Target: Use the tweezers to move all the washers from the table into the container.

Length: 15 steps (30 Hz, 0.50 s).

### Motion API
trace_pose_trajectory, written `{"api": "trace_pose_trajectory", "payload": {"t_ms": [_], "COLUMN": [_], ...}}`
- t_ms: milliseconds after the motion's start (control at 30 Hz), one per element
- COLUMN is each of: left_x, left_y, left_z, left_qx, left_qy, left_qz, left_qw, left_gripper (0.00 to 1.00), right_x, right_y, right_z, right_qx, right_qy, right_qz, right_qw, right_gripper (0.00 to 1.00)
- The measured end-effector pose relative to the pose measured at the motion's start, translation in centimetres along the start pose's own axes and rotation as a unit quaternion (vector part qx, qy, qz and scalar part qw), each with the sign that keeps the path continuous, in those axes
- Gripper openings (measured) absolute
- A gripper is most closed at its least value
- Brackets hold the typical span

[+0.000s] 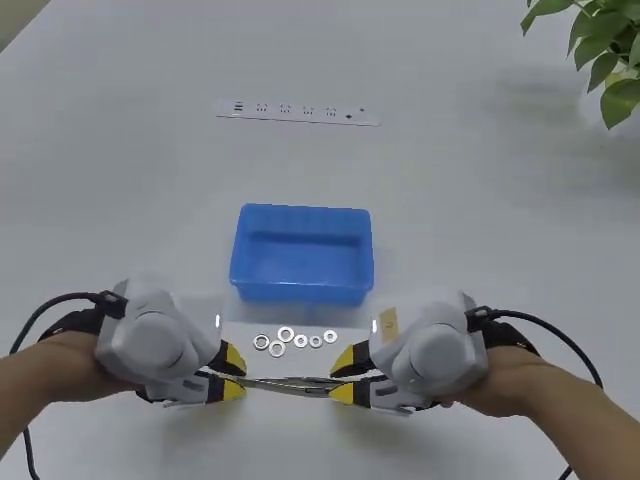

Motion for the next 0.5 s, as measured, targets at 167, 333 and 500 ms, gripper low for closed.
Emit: {"api": "trace_pose_trajectory", "payload": {"t_ms": [167,333,500], "left_x": [-0.19,-0.29,-0.33], "left_y": [0.13,0.15,0.11], "left_z": [-0.06,-0.02,0.03], "left_qx": [0.0,0.001,0.001], "left_qy": [0.004,0.007,0.009], "left_qz": [0.002,0.004,0.005], "left_qw": [1.0,1.0,0.9999], "left_gripper": [0.07,0.06,0.06], "right_x": [-0.12,-0.15,-0.21], "right_y": [0.18,0.2,0.18], "right_z": [0.06,0.06,0.03], "right_qx": [0.0,-0.001,0.0], "right_qy": [0.004,0.003,0.0], "right_qz": [0.005,0.005,0.002], "right_qw": [1.0,1.0,1.0], "right_gripper": [0.1,0.1,0.1]}}
Point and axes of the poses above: the centre of the closed fingertips' face, and the gripper's own axes: y roughly forward along the fingers, z roughly to its right, x roughly out of its underside, the point moved 4 cm from there along -y, roughly backward along the fingers, and after that the axes turned 7 degrees about z, right-handed, at the moved point
